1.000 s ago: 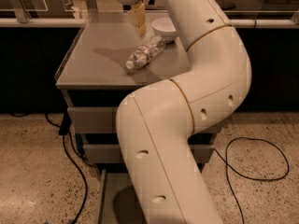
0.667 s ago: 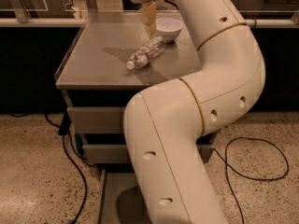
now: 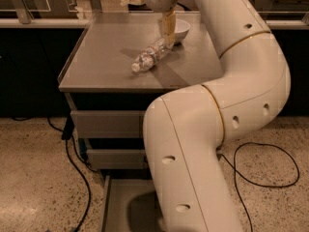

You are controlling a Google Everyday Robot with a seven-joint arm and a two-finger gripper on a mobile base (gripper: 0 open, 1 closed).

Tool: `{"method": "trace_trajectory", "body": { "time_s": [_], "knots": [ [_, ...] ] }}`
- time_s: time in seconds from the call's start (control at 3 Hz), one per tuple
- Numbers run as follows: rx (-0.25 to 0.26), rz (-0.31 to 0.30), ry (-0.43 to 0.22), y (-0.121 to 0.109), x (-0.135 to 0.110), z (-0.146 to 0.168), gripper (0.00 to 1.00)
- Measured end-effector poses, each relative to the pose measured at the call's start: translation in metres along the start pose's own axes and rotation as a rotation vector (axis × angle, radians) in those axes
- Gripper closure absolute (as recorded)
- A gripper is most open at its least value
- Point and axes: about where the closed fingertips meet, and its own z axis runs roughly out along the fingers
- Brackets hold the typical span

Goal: Place water bottle into bottom drawer

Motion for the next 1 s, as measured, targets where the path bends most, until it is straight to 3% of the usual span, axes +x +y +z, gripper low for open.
{"method": "trace_trajectory", "body": {
  "time_s": [1.0],
  "knots": [
    [-0.091,0.053,-0.197,0.038,-0.003,0.101,0.0]
  ]
}}
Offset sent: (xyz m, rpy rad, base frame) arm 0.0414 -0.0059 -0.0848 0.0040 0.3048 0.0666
